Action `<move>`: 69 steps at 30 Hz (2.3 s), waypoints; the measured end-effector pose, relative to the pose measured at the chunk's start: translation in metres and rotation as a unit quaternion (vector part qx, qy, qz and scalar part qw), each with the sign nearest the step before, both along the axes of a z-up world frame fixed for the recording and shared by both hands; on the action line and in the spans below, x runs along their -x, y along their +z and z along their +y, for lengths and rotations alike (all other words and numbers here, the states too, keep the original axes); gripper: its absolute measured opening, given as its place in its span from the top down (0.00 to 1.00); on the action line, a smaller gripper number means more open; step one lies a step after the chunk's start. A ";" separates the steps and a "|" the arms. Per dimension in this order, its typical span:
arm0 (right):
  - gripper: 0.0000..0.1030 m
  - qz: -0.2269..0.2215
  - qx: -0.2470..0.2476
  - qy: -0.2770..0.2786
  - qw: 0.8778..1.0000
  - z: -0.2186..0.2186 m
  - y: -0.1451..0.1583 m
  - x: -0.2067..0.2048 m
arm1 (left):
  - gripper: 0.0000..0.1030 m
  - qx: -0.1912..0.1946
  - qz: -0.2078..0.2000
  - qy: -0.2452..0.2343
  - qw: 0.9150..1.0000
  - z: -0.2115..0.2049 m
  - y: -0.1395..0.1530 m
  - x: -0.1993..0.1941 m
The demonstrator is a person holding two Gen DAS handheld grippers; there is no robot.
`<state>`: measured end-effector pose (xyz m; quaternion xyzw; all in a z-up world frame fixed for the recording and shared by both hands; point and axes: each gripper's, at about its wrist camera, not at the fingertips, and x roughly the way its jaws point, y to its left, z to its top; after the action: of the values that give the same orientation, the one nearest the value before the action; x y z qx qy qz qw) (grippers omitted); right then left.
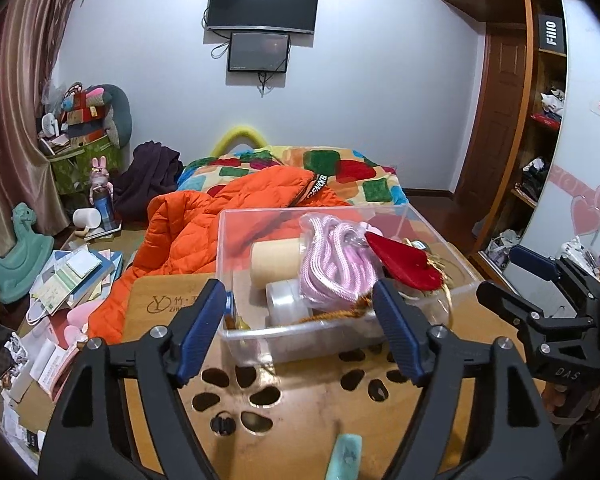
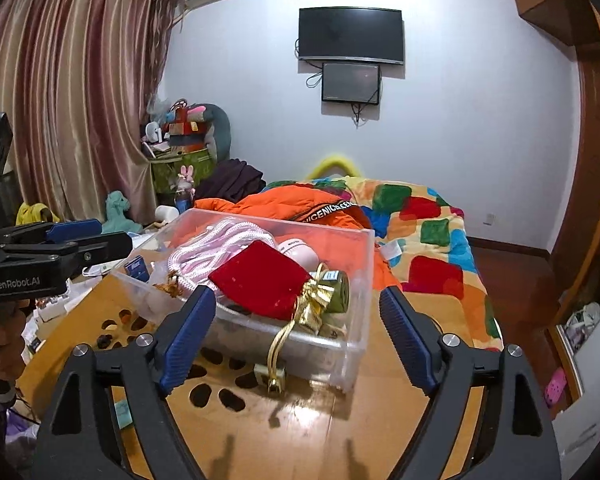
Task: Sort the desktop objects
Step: 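Open both tools and withdraw them from the clear box, then grasp the mint-green tube with the left tool while the right grasps the small beige block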
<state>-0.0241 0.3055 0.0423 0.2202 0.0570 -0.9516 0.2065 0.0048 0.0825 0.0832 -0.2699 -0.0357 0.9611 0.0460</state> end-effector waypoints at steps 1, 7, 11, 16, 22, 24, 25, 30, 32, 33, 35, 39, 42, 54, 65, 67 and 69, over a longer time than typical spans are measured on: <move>0.20 -0.002 0.002 -0.002 1.000 0.002 -0.001 -0.002 | 0.21 0.000 0.001 0.000 1.000 0.000 0.000 -0.003; 0.19 -0.018 0.017 -0.018 1.000 0.013 -0.008 -0.014 | 0.14 0.004 -0.003 0.009 1.000 0.000 -0.006 -0.021; 0.19 -0.025 0.018 -0.033 0.999 0.019 -0.015 -0.018 | 0.13 0.002 -0.023 0.017 1.000 -0.002 -0.020 -0.029; 0.19 -0.046 0.015 -0.030 0.998 0.018 -0.030 -0.020 | 0.12 0.001 -0.052 0.021 0.998 -0.001 -0.043 -0.035; 0.19 -0.063 0.009 -0.029 0.998 0.016 -0.045 -0.019 | 0.13 0.015 -0.081 0.007 0.997 0.012 -0.070 -0.046; 0.19 -0.069 0.010 -0.028 0.997 0.015 -0.048 -0.018 | 0.13 0.018 -0.088 -0.003 0.996 0.017 -0.078 -0.049; 0.19 -0.072 0.009 -0.028 0.997 0.015 -0.050 -0.016 | 0.13 0.018 -0.092 -0.008 0.996 0.019 -0.081 -0.050; 0.19 -0.088 0.008 -0.026 0.996 0.010 -0.060 -0.013 | 0.15 0.025 -0.111 -0.028 0.993 0.031 -0.099 -0.056; 0.19 -0.094 0.010 -0.023 0.995 0.007 -0.063 -0.011 | 0.27 0.022 -0.116 -0.035 0.992 0.034 -0.103 -0.057; 0.19 -0.099 0.012 -0.022 0.995 0.004 -0.065 -0.009 | 0.28 0.016 -0.121 -0.040 0.992 0.034 -0.104 -0.057; 0.19 -0.108 0.015 -0.018 0.994 -0.001 -0.068 -0.004 | 0.34 0.007 -0.124 -0.048 0.991 0.034 -0.107 -0.059; 0.21 -0.110 0.005 -0.010 0.994 -0.016 -0.071 0.006 | 0.40 0.006 -0.121 -0.044 0.992 0.033 -0.109 -0.060; 0.21 -0.107 -0.002 -0.014 0.994 -0.023 -0.072 0.012 | 0.43 0.006 -0.119 -0.043 0.992 0.032 -0.109 -0.061; 0.58 -0.142 -0.005 -0.005 0.990 -0.034 -0.084 0.033 | 0.69 0.067 -0.094 -0.024 0.993 0.042 -0.111 -0.065; 0.78 -0.157 0.001 0.002 0.988 -0.032 -0.089 0.038 | 0.76 0.033 -0.100 -0.013 0.994 0.025 -0.109 -0.062; 0.78 -0.152 -0.002 0.006 0.988 -0.032 -0.086 0.036 | 0.76 0.027 -0.099 -0.009 0.995 0.021 -0.106 -0.062; 0.78 -0.149 0.001 0.015 0.989 -0.033 -0.084 0.030 | 0.76 0.021 -0.097 -0.004 0.995 0.018 -0.101 -0.063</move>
<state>-0.0536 0.2727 -0.0415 0.3582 0.0278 -0.9053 0.2267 0.0678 0.1000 -0.0183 -0.3631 -0.0187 0.9307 0.0405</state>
